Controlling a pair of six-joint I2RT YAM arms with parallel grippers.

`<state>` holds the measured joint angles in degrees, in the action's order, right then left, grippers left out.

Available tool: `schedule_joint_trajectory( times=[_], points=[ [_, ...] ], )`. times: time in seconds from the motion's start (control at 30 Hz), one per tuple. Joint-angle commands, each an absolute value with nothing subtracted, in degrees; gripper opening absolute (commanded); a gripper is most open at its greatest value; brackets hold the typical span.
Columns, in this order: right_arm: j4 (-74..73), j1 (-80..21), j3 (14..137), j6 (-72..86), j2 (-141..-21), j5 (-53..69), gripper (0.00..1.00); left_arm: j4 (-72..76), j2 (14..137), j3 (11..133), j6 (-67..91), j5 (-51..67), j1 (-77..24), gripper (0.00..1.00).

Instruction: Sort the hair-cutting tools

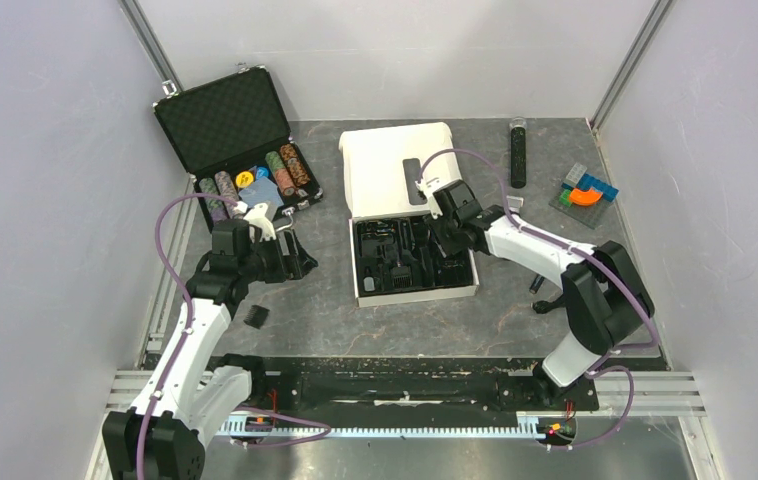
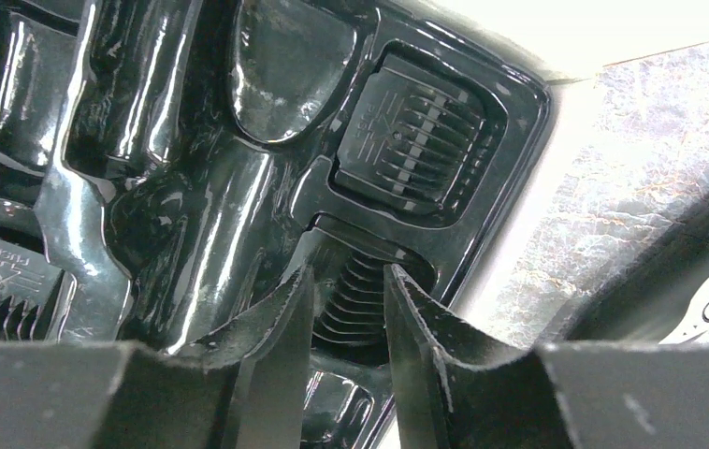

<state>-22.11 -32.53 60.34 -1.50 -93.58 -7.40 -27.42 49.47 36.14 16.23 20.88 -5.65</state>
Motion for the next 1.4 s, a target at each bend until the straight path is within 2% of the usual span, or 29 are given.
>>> schedule_joint_trajectory(
  times=[0.0,0.17,0.4,0.43,0.57,0.67,0.8,0.93,1.37],
  points=[
    [-22.9,-32.8,63.6,-2.8,-90.6,-5.0,0.37,-27.4,49.3,36.4,17.0,18.0,-5.8,0.8],
    [-20.1,-32.8,62.8,-4.5,-84.0,-2.1,0.45,-31.2,50.3,37.0,18.8,11.1,-5.6,0.79],
    [-9.7,-31.8,53.9,-5.1,-73.6,-0.2,0.62,-38.8,49.2,36.8,27.8,-3.0,-2.9,0.67],
    [-7.8,-31.8,52.0,-5.2,-72.0,-0.2,0.68,-39.6,48.9,36.7,29.4,-4.7,-2.5,0.67],
    [-3.7,-31.6,47.6,-5.3,-68.3,-0.2,0.8,-44.2,50.7,37.9,35.8,-10.2,-0.7,0.7],
    [-2.3,-31.7,46.0,-4.6,-67.0,1.4,0.87,-49.6,53.4,38.3,44.5,-16.2,-0.1,0.81],
    [-1.3,-32.5,44.3,-4.9,-65.3,0.4,0.97,-53.8,53.3,37.9,52.5,-21.6,-0.1,0.84],
    [-1.1,-36.1,43.6,-7.4,-64.3,-5.2,0.98,-53.6,51.0,36.0,57.9,-23.9,-0.1,0.85],
    [-0.5,-37.4,42.7,-8.3,-63.1,-5.1,0.98,-43.7,58.0,29.8,60.1,-20.6,-0.1,0.81]
  ],
)
